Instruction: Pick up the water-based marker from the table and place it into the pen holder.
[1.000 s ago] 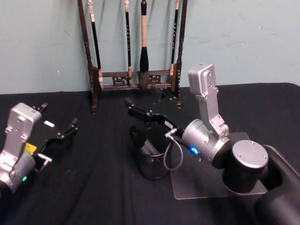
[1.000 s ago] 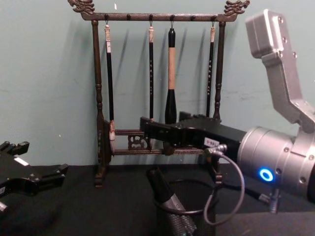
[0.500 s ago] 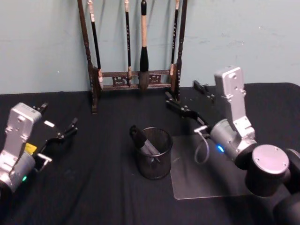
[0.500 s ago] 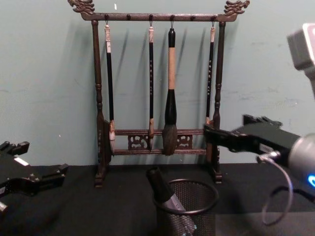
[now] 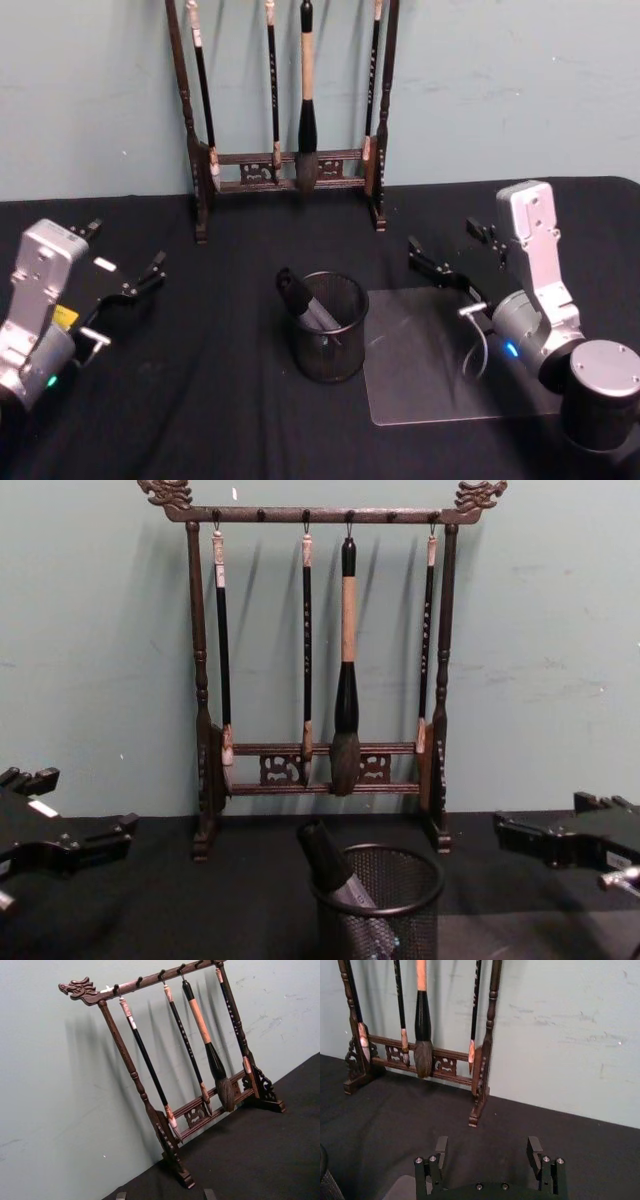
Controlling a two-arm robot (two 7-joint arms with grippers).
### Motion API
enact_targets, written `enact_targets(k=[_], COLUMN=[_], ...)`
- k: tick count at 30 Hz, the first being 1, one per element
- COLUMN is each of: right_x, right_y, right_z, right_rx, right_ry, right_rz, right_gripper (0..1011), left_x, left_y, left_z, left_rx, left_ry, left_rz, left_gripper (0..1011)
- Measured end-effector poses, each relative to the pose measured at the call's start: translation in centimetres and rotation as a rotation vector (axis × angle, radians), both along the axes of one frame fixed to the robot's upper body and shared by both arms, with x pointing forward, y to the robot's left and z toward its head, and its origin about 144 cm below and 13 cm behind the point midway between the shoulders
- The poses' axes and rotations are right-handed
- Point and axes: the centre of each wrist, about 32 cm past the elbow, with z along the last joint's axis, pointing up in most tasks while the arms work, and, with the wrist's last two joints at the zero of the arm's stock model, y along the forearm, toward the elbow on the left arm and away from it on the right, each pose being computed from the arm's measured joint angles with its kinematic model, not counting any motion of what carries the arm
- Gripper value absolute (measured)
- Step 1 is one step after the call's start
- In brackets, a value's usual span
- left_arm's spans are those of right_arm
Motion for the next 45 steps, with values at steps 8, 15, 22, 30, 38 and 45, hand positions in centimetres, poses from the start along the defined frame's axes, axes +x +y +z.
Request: enact_targets(k=[8, 15, 22, 30, 38, 45], right_x=[0.02, 0.06, 0.07, 0.09, 0.09, 0.09], right_y=[0.08, 0.15, 0.18, 0.21, 0.21, 0.21], right_z=[0.04, 0.11, 0.15, 0.19, 0.2, 0.2], right_rx=[-0.001, -0.001, -0.001, -0.001, -0.001, -0.001], right_ry=[-0.001, -0.003, -0.004, -0.005, -0.006, -0.006], right_rz=[0.003, 0.005, 0.005, 0.006, 0.006, 0.006], right_gripper=[1003, 1002, 1002, 1002, 1002, 1003], left_x=[0.0, 0.0, 0.0, 0.0, 0.0, 0.0], left_y=[0.0, 0.0, 0.0, 0.0, 0.0, 0.0], left_z=[0.0, 0.0, 0.0, 0.0, 0.0, 0.0], left_rx=[0.0, 0.0, 0.0, 0.0, 0.0, 0.0], left_ry=[0.0, 0.0, 0.0, 0.0, 0.0, 0.0], left_rz=[0.0, 0.0, 0.0, 0.0, 0.0, 0.0], left_gripper=[1001, 1001, 1001, 1001, 1001, 1001])
